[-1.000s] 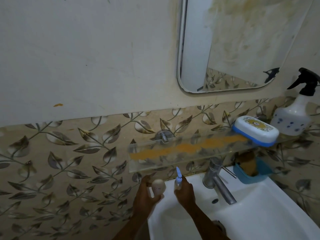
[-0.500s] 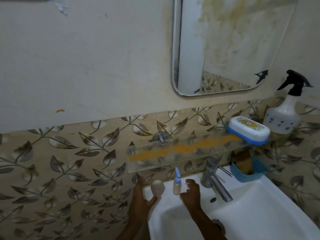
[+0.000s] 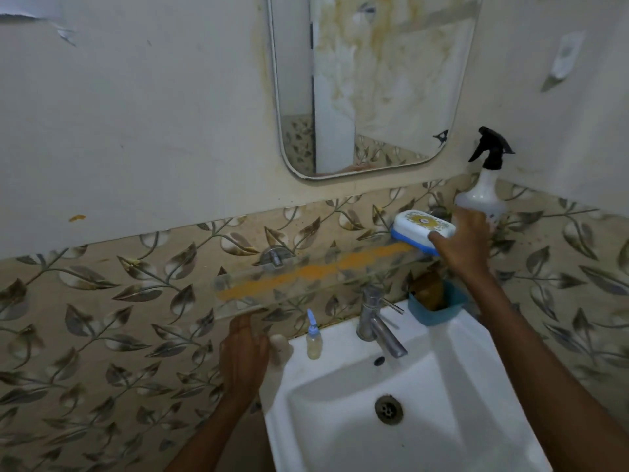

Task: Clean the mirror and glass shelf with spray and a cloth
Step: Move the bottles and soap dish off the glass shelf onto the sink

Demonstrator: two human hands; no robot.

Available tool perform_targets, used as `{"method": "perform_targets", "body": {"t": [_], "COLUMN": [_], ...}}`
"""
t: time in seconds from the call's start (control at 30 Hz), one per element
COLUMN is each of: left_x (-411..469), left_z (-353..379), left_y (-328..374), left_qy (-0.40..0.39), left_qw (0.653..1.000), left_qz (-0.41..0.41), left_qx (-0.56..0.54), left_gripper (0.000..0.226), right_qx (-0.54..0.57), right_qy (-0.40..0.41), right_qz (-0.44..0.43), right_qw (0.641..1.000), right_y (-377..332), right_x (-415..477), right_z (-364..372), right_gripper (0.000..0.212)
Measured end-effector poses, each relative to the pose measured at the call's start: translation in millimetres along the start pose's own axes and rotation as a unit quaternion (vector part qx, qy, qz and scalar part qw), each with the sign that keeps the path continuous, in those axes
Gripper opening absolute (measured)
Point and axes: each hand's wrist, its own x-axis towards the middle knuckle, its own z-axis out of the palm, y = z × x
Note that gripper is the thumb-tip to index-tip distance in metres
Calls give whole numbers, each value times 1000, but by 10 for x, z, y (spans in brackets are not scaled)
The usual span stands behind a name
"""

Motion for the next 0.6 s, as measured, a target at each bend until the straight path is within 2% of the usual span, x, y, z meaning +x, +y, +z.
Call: {"method": "perform_targets", "body": {"t": [0.1,0.2,0.4,0.53,0.6], "left_x": [4,-6,-55,-64,-60], "left_z": [-1,-13,-17,-70,-109], "left_y": [103,184,314,356,374], "left_qy": [-18,-21,9,-22,-34], "left_qw": [993,988,980,975,973], "left_qz": [73,101,161,152,153], "left_qx": [91,118,121,161,171], "left_gripper": [44,43,36,35,40], "right_qx": [-1,-2,8,-3,60], "right_qy": [-103,-159,-181,-135,-87], "right_qz": [19,17,0,-11,-4], "right_qw": [994,987,983,991,994], "right_y": [79,154,291,272,245], "right_x": [268,382,425,298,98], "right_z": [85,154,178,94,-9], "right_gripper": [82,86,83,77,75]}}
